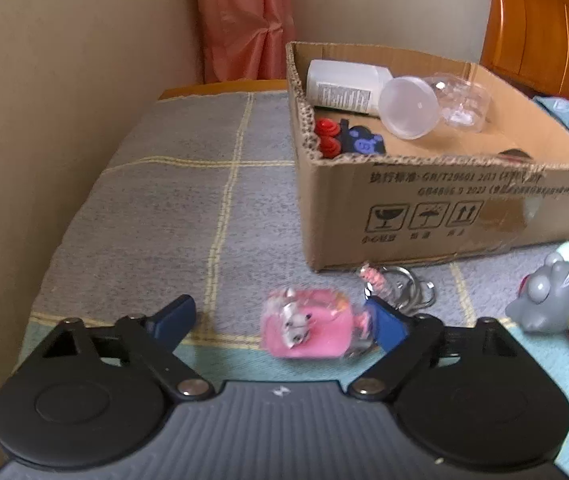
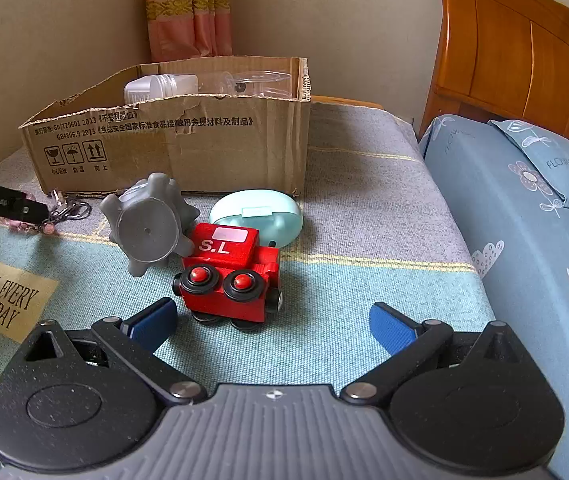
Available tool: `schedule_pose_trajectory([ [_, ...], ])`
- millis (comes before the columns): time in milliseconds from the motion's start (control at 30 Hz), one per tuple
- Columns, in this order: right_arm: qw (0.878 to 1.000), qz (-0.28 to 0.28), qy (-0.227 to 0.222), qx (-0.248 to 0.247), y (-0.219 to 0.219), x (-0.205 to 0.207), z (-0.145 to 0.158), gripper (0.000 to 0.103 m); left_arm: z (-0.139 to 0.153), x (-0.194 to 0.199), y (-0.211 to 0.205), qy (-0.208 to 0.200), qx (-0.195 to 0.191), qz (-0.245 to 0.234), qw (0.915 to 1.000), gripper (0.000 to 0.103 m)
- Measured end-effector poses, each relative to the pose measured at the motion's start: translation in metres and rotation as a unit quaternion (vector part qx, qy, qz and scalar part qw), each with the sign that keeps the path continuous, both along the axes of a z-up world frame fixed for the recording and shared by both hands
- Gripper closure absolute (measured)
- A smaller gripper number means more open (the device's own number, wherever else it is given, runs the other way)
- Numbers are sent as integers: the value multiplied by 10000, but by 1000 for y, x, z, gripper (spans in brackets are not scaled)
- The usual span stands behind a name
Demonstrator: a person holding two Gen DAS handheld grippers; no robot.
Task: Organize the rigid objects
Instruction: 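Grasp the pink keychain with the left tool while the right tool grasps the grey elephant toy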
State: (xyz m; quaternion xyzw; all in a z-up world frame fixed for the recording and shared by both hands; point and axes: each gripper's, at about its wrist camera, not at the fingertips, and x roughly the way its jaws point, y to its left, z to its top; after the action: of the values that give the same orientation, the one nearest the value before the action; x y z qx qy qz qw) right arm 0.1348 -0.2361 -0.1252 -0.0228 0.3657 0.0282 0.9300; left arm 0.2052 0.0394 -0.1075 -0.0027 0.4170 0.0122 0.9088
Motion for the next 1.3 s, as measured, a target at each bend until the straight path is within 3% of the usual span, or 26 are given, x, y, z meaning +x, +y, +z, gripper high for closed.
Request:
schedule_pose_trajectory([
  [67,10000,1,14,-2,0,0,0,0,1,-2,-2,-31,-112,-40,9999,31],
  [333,9977,629,-226,56,6,-8,20,1,4,-11,-4,-111,-136,-181,9997,51],
  [500,9884,1410,-461,-340,31,0,38,9,5,-14,-1,-98,-187,-236,9995,51],
  [767,9716,2195,-351,-816,59,28,39,18,5,-18,-2,-74,-142,-270,9995,51],
  [933,9667,2387,-172,-912,63,39,32,19,5,-16,-1,-41,-143,-329,9993,51],
  [1100,9653,2448,-1,-911,64,46,27,27,6,-15,0,20,-123,-488,9987,53],
  [1200,9642,2472,87,-961,65,49,26,38,7,-12,0,86,-130,-596,9981,53],
  [1300,9641,2448,71,-1030,65,49,27,40,9,-9,1,167,-137,-680,9975,53],
])
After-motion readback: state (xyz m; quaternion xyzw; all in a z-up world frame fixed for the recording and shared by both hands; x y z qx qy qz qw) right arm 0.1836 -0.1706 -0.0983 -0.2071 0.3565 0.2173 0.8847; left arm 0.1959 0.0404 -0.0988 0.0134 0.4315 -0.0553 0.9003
